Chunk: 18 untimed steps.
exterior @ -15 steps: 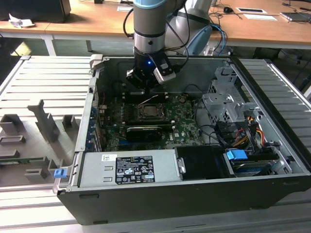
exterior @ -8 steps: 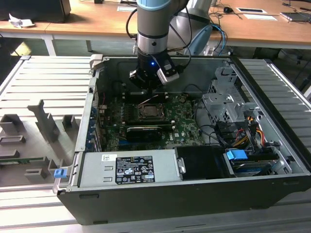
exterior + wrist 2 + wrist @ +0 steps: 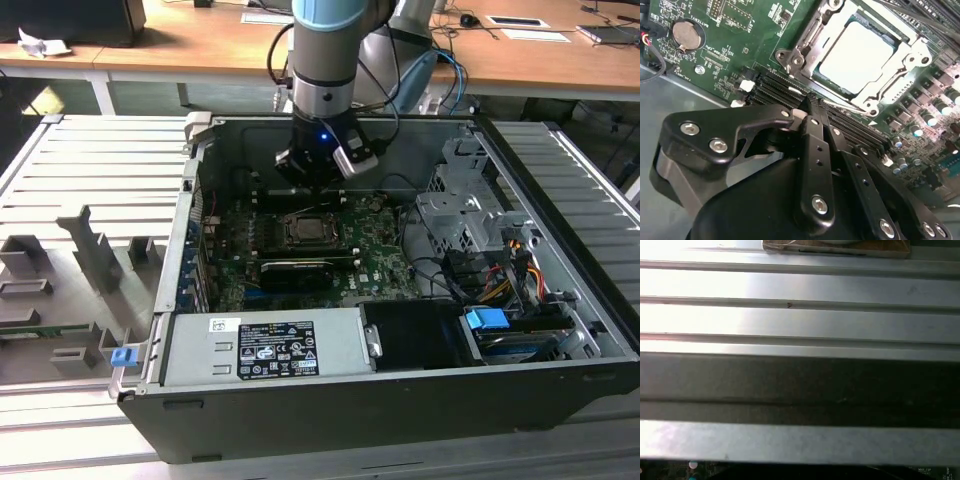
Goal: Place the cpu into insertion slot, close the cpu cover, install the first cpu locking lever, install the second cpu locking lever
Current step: 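Install the first cpu locking lever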
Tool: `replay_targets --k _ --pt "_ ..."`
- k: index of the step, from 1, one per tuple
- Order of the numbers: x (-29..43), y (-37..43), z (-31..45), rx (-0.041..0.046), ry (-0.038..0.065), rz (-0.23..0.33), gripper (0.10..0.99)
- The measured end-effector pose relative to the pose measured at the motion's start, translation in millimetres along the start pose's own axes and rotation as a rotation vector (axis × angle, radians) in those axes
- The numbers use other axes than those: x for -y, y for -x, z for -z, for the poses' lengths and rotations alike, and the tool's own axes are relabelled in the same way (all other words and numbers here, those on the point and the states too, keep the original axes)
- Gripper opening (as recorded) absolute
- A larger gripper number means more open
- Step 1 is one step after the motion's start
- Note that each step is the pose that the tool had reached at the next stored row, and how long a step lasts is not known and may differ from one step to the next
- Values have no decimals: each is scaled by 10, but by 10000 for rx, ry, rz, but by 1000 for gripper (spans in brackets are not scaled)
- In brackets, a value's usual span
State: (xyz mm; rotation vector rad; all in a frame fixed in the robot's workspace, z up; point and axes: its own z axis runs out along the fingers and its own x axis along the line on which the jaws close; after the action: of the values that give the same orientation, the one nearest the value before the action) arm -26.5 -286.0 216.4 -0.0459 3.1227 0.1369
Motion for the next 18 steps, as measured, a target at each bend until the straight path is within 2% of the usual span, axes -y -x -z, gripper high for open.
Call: replay_targets --k 3,11,18 --pt "5 54 -53 -5 4 59 106" --pt "10 70 -108 -5 -1 59 106" --pt "12 76 -122 -11 -9 58 106"
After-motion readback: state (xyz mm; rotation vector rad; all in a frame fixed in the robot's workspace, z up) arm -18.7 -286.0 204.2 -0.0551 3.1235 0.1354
